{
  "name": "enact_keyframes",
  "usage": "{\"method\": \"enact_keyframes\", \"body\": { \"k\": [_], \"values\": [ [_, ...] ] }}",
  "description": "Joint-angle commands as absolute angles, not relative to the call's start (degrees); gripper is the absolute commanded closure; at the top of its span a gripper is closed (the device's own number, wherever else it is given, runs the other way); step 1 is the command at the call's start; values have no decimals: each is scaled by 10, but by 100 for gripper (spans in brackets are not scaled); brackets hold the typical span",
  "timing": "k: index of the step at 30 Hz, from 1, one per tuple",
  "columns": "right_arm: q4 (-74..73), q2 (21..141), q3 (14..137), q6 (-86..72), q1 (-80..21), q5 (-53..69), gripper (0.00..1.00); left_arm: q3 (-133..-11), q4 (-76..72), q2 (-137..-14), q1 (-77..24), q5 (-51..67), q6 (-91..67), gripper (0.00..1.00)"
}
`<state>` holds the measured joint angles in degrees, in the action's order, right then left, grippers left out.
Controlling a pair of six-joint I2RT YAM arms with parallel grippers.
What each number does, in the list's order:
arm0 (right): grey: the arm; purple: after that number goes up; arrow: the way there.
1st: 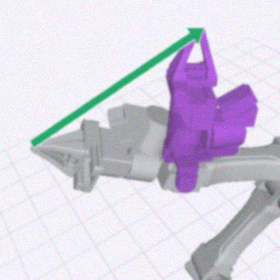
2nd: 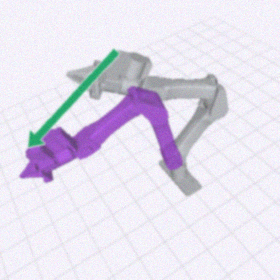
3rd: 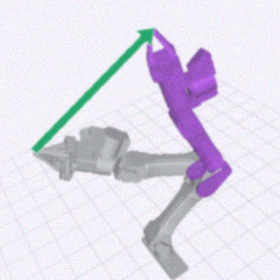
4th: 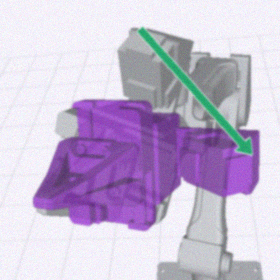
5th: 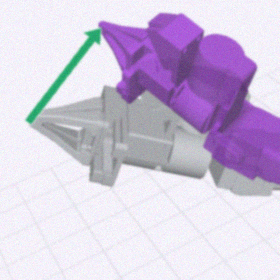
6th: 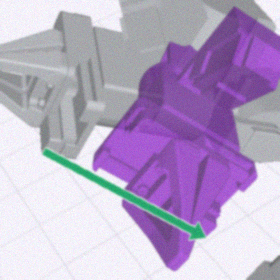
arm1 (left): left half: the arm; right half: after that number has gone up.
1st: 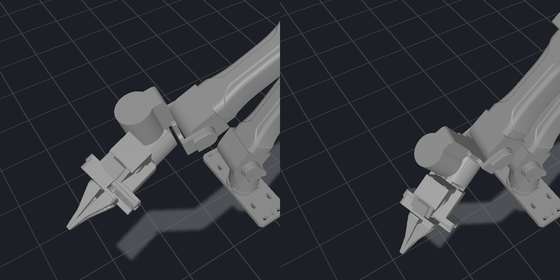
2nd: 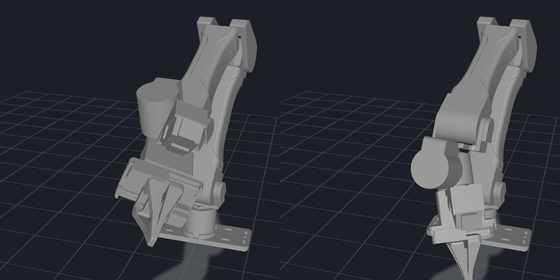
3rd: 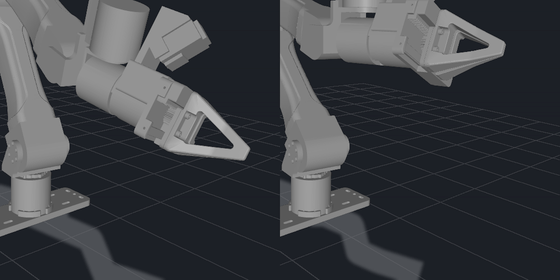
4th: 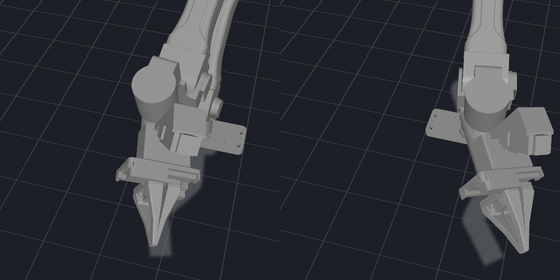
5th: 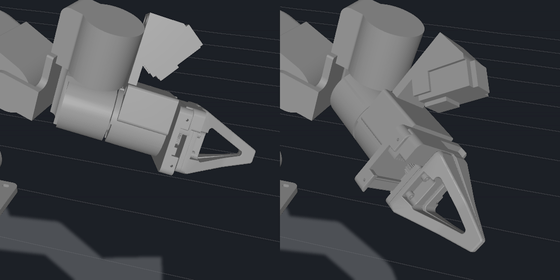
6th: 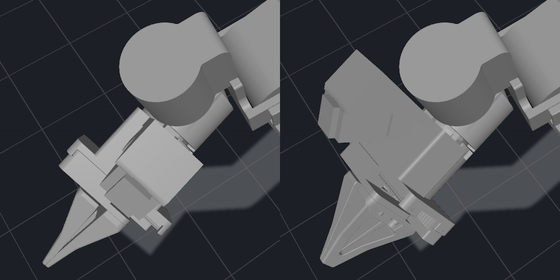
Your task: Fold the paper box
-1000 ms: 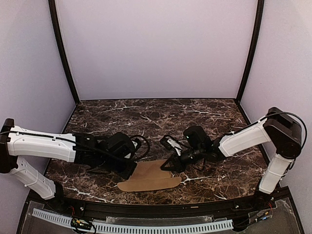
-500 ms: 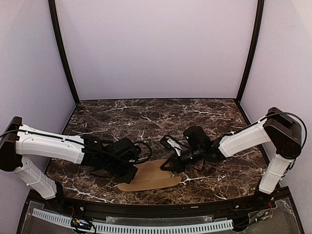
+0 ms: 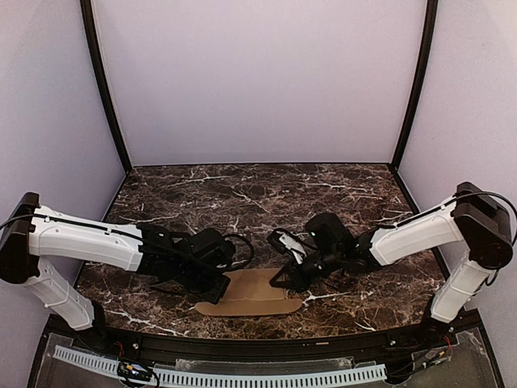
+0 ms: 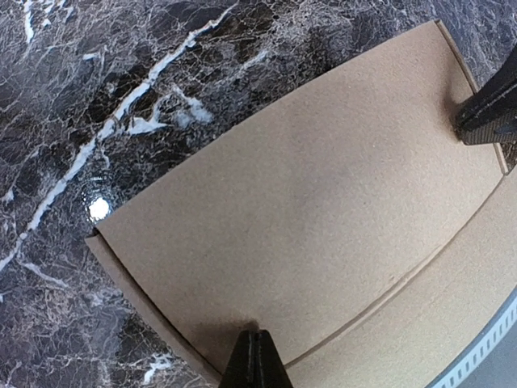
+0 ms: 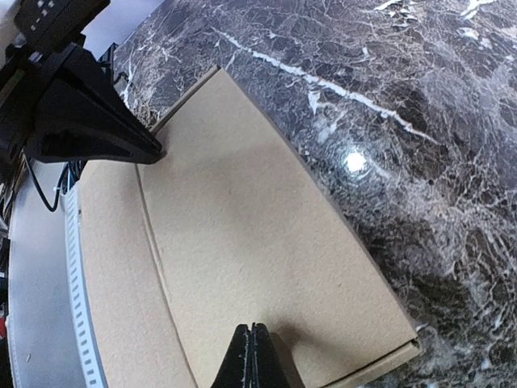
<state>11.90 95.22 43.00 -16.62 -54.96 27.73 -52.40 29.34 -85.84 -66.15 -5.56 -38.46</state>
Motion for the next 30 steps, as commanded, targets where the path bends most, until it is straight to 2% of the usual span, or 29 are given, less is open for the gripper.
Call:
{"method": "enact_keyframes", "body": {
  "k": [1, 9, 30],
  "values": [
    [74, 913, 396, -188, -565, 250, 100, -511, 323, -886, -663, -46, -392, 99],
    [75, 876, 362, -216, -595, 230, 100, -520, 324, -894, -662, -49, -391, 99],
    [91, 932, 328, -219, -610, 187, 100, -521, 320, -905, -663, -48, -398, 99]
  ]
}}
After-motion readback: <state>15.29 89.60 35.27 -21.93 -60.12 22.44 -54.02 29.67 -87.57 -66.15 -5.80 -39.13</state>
